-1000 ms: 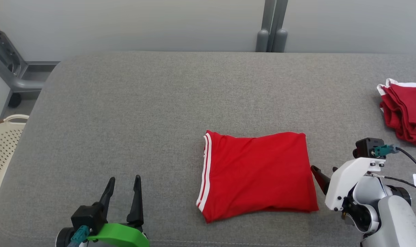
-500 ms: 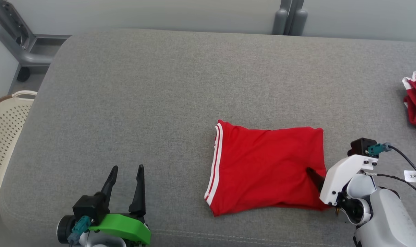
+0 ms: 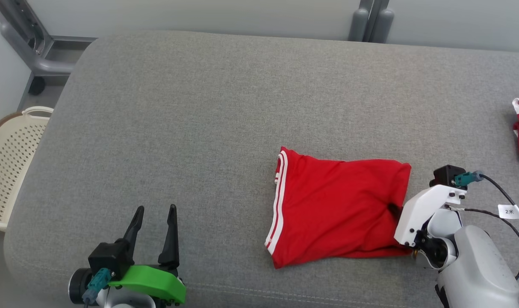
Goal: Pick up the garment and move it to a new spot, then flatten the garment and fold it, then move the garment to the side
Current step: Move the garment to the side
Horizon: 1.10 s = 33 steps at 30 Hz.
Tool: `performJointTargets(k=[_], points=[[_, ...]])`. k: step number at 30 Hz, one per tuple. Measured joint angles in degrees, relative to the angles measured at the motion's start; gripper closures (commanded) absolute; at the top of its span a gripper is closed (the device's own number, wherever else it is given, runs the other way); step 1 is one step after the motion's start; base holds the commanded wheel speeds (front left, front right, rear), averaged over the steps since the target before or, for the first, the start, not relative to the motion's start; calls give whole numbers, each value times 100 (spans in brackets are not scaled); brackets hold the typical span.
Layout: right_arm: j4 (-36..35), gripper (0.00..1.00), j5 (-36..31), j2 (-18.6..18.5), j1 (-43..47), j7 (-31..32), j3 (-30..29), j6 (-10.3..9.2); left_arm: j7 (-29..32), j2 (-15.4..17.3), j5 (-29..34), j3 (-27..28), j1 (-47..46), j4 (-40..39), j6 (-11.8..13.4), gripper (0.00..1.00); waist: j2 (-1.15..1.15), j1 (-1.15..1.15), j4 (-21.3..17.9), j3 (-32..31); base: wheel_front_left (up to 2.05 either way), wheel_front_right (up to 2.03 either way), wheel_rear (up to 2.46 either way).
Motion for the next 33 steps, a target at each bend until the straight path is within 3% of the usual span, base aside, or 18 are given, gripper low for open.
performJointTargets(k=[11, 25, 33], points=[[281, 100, -572, 32, -747, 97, 229, -1, 0, 0, -2, 24, 12, -148, 11, 0, 0, 0, -279, -91, 0, 0, 0], [614, 100, -1628, 2, -2650, 300, 226, -2, 0, -2, -2, -182, -316, -539, -1, 0, 0, 0, -1004, 322, 0, 0, 0], [635, 100, -2064, -354, -3359, 455, 176, -2, 0, -4, 145, -393, -632, -872, -77, 0, 0, 0, -1464, 723, 0, 0, 0]])
